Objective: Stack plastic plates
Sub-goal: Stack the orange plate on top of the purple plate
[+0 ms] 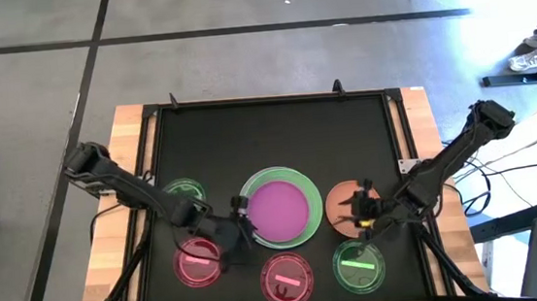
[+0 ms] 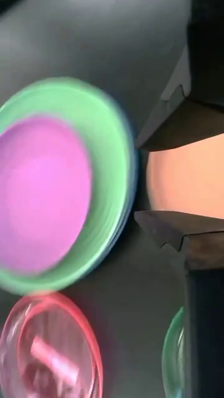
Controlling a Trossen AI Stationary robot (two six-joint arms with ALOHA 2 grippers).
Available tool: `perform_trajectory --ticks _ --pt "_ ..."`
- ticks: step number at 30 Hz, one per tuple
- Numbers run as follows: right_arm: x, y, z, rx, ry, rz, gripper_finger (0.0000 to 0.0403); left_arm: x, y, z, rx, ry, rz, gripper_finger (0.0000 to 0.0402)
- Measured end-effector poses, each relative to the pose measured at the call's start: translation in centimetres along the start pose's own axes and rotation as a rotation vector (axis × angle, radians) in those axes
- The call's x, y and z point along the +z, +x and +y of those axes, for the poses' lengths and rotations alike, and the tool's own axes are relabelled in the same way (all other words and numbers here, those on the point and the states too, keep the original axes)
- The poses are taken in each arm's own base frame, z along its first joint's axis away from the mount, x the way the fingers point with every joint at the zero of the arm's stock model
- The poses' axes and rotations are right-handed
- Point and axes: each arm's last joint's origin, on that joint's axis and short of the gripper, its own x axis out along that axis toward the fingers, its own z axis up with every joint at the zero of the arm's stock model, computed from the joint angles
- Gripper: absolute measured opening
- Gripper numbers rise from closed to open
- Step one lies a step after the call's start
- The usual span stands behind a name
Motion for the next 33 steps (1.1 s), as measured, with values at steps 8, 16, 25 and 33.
perform_trajectory --ticks 8,16,25,33 --pt "-1.4 0.3 -3.5 -0.208 0.118 0.195 0.0154 -3.9 -1.3 1.2 0.004 -0.093 -0.159 0.0106" --pt "-3.4 3.1 -6.8 -0.175 0.226 0.414 0.0154 -8.7 -1.6 1.7 -0.007 -0.291 -0.319 0.0106" --pt "-3.2 4.3 -9.2 -0.079 0.296 0.485 0.0154 -11.2 -0.8 1.7 0.024 -0.356 -0.332 0.0106" --pt "-2.9 4.8 -10.1 -0.040 0.314 0.475 0.0154 -11.3 -0.8 1.8 0.044 -0.387 -0.344 0.0106"
